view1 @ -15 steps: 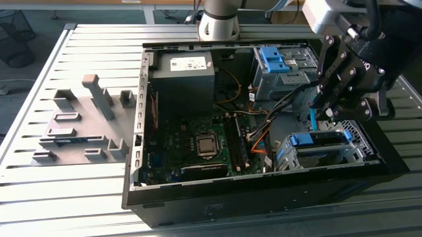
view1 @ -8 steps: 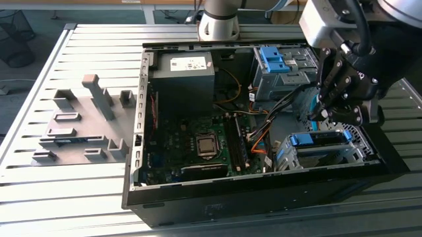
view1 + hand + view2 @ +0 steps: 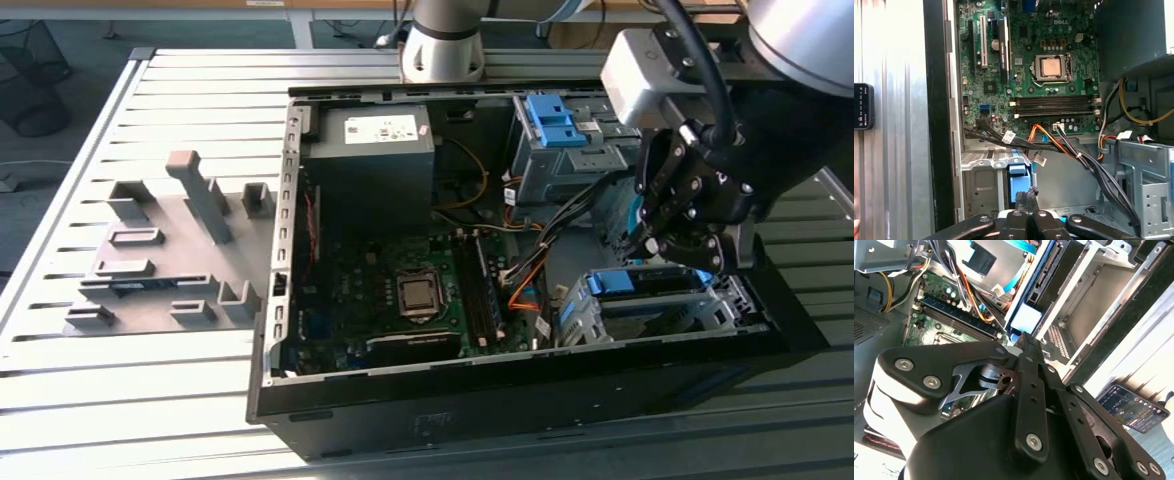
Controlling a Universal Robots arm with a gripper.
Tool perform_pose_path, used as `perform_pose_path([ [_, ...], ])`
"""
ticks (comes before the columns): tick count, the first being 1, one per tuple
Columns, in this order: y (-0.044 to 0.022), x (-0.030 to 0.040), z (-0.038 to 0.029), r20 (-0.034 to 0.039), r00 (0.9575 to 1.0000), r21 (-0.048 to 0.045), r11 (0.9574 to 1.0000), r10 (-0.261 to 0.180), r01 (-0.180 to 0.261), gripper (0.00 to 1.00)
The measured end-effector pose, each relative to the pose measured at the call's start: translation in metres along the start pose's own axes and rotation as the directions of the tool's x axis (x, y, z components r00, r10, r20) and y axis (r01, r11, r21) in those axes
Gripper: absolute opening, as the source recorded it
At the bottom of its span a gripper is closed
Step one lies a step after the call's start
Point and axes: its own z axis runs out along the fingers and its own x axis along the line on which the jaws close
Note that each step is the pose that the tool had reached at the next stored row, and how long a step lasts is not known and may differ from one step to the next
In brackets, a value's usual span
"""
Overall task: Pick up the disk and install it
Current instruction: 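Insert the disk into the insertion slot, then insert the first disk wire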
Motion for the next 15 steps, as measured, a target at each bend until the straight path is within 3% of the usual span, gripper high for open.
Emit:
perform_pose_path([
  [15, -0.0001, 0.0001, 0.0014, 0.0014, 1.0, -0.0001, 1.0, 0.0, 0.0, 0.11],
])
